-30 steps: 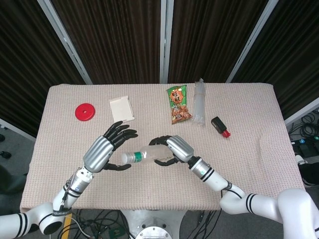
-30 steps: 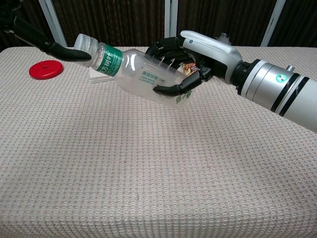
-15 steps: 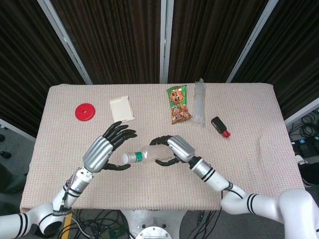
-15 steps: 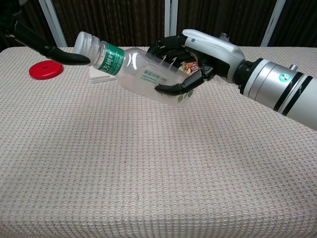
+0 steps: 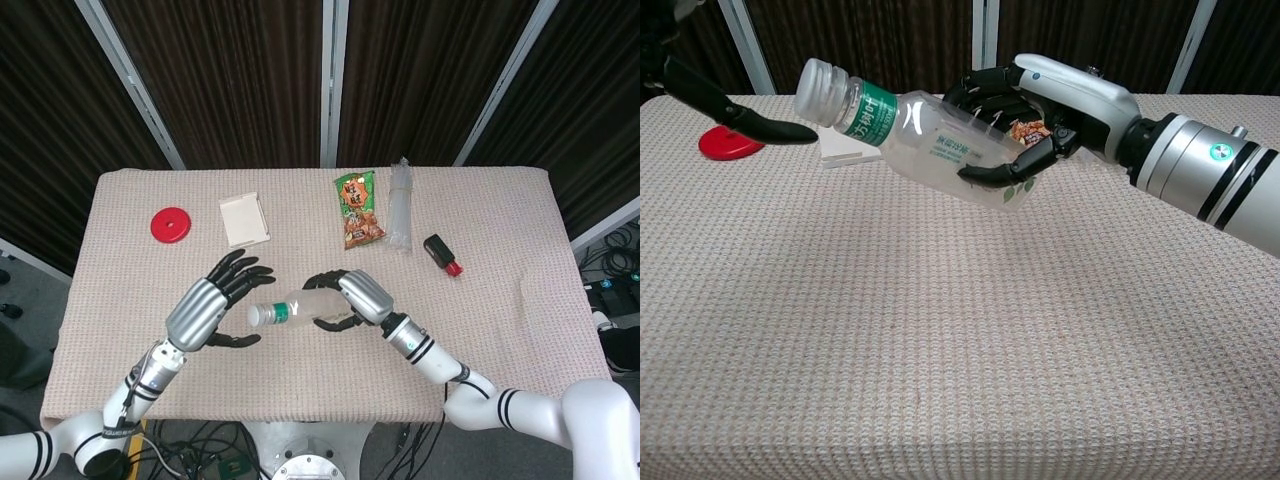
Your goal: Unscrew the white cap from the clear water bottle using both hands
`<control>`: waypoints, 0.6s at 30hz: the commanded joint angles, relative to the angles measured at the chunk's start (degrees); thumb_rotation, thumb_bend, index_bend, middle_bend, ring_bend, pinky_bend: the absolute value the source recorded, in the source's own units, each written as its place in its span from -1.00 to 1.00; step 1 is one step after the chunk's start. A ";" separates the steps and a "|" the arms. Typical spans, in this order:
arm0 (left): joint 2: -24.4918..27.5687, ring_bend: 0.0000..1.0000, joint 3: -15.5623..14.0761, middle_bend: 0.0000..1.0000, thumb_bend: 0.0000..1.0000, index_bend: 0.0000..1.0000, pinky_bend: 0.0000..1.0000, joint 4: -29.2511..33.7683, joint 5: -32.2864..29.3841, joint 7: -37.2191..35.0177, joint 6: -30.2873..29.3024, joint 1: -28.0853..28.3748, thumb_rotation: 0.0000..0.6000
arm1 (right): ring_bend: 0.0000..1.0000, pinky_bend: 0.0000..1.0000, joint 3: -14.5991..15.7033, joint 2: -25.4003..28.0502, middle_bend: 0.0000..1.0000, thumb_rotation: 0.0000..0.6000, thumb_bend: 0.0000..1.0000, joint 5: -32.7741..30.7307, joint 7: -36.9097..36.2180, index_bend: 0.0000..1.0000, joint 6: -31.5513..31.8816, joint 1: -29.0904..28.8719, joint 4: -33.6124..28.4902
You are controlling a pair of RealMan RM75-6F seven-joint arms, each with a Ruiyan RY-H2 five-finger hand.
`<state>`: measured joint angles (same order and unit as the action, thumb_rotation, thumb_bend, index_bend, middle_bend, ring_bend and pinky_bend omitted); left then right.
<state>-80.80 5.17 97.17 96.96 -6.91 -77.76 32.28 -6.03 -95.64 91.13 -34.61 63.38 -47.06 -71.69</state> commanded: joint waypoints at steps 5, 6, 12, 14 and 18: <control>0.40 -0.84 -0.10 -0.67 -0.88 -0.35 -0.91 -0.17 -1.25 -1.43 -0.57 -0.94 1.00 | -0.24 -0.07 0.04 0.07 0.06 1.00 -0.07 0.13 -0.43 0.26 0.20 0.06 0.19; 0.32 -0.84 -0.12 -0.67 -0.82 -0.33 -0.91 -0.23 -1.18 -1.89 -0.79 -1.03 1.00 | -0.24 -0.07 0.01 0.05 0.06 1.00 -0.07 0.12 -0.47 0.26 0.23 0.05 0.21; -0.35 -0.84 -0.39 -0.67 -0.64 -0.29 -0.91 -1.19 -0.29 -2.45 -1.11 -1.04 1.00 | -0.24 -0.06 0.00 -0.05 0.06 1.00 -0.07 0.24 -1.11 0.26 0.49 0.08 0.28; -0.59 -0.84 -0.32 -0.67 -0.61 -0.28 -0.91 -1.36 -0.22 -2.65 -1.21 -1.01 1.00 | -0.24 -0.06 -0.06 -0.11 0.06 1.00 -0.07 0.16 -1.23 0.26 0.57 0.13 0.28; -0.93 -0.84 -0.17 -0.67 -0.57 -0.28 -0.91 -1.74 0.04 -2.95 -1.35 -0.88 1.00 | -0.24 -0.06 -0.04 -0.17 0.06 1.00 -0.07 0.28 -1.49 0.26 0.71 0.13 0.15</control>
<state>-81.72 5.00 95.43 97.00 -9.85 -79.10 31.40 -6.08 -95.82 91.41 -36.10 64.08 -46.93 -71.54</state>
